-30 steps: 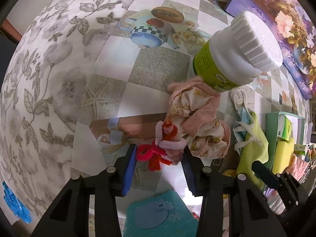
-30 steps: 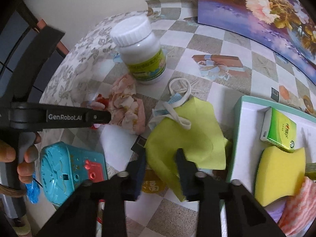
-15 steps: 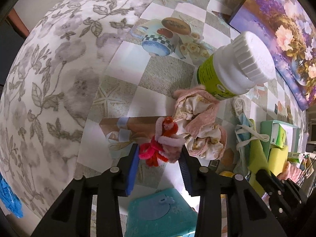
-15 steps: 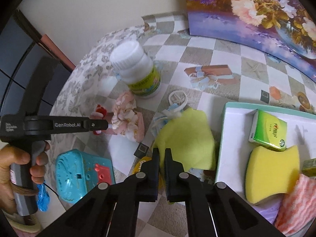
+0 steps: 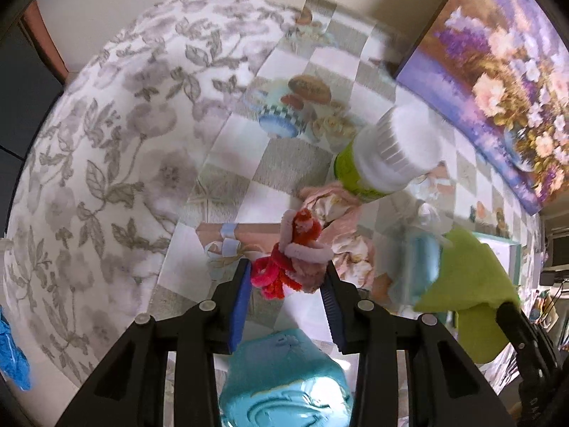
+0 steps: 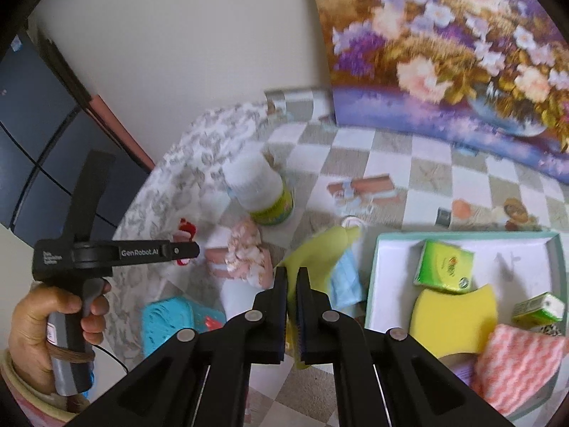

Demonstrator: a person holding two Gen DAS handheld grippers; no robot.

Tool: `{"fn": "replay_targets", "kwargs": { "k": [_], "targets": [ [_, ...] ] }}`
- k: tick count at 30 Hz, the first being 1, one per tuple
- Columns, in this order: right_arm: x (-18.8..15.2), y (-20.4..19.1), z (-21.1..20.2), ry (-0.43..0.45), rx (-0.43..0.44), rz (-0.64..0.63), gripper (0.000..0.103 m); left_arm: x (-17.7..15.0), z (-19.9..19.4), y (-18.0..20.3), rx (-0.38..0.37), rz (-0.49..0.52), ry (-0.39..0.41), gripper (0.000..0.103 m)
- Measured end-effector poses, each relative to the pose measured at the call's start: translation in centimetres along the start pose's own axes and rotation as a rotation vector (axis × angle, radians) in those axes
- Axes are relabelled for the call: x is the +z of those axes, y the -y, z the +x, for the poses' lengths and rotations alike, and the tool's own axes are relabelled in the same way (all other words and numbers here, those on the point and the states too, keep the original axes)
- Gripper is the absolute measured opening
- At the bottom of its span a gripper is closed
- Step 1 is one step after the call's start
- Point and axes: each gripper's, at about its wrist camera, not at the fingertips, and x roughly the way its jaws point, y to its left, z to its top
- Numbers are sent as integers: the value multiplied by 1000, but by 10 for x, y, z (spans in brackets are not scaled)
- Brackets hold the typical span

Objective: Organize soft objects
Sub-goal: 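Carry the pink cloth in the left gripper and yellow-green cloth in the right over the tray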

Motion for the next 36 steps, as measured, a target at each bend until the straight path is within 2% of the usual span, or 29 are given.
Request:
{"fn": "replay_targets", "kwargs": {
  "k": [9,14,20,29,34,36],
  "targets": [
    [9,0,-62,149,15,3,4,-7,-54,29,-22,20,137,40],
    [11,9,-93,221,-14,15,4,-15,-79,58,-52,55,218,40],
    [9,36,-123,281,-63,69,4,-33,-96,103,-100,109,277,40],
    [-1,92,-156,327,-147,171,4,-58,-70,165,-142,190,244,40],
    [-8,120,-169,336,-175,217,4,-73,-45,200,-135,258,203,40],
    [-10,130,-169,329,-191,229,4,-77,-34,215,-105,293,182,40]
  ]
}}
